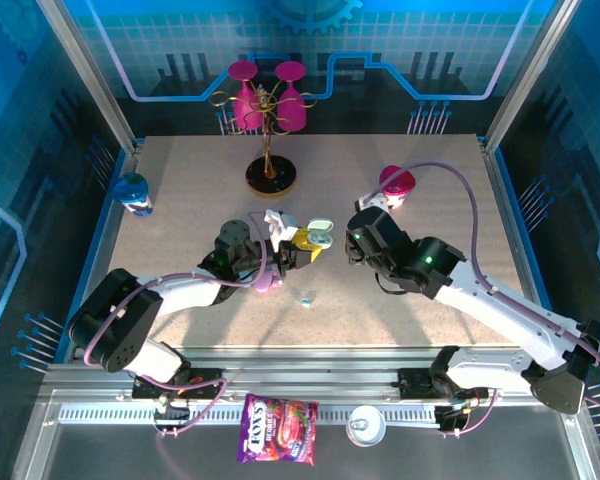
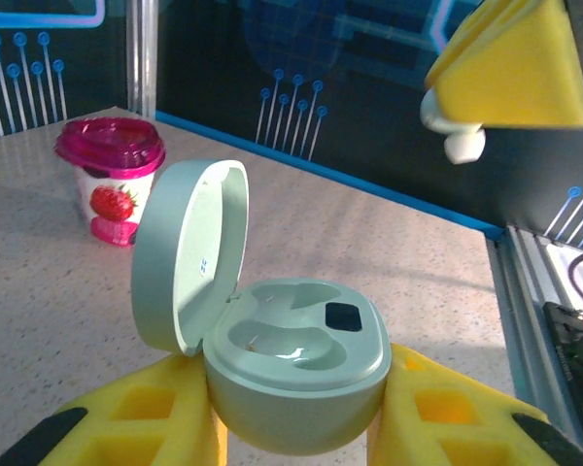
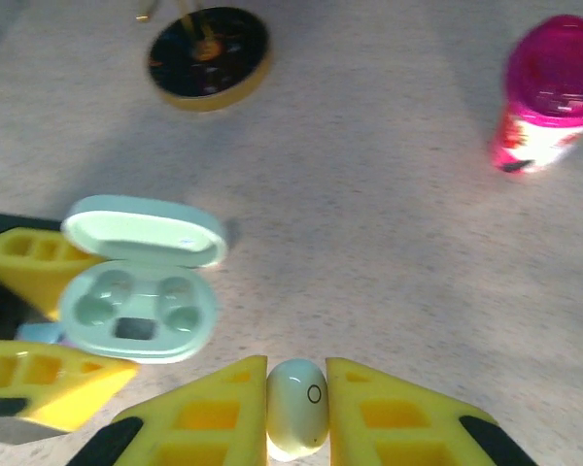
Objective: Insert the wireless bluetooth earbuds into the charging case
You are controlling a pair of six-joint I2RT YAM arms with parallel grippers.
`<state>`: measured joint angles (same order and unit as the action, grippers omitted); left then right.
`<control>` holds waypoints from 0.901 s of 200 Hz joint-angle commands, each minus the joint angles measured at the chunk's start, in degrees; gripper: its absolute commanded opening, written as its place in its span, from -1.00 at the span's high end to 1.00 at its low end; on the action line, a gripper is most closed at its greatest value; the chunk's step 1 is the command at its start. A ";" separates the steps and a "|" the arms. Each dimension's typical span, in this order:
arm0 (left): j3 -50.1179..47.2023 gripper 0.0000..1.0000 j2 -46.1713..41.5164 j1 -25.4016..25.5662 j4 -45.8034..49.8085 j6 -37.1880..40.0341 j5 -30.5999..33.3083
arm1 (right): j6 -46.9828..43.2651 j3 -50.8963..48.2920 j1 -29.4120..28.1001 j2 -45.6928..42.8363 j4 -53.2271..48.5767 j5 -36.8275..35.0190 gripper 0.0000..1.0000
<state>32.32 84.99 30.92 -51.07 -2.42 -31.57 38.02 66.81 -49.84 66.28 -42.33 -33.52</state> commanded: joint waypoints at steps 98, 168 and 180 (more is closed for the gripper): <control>0.12 0.44 -0.39 0.16 -1.26 2.06 1.01 | 10.79 8.35 -0.52 7.46 -14.71 -13.13 0.67; 0.23 0.44 0.05 0.43 -1.70 1.40 0.06 | 10.65 11.35 -0.56 10.72 -16.04 -13.37 0.69; 0.20 0.44 0.36 0.43 -2.17 1.21 -0.11 | 10.71 12.31 -0.55 11.79 -16.94 -13.47 0.69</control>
<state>32.27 84.99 30.94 -50.92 -1.17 -30.24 47.42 76.25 -49.84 76.29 -56.60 -44.84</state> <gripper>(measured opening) 0.342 0.159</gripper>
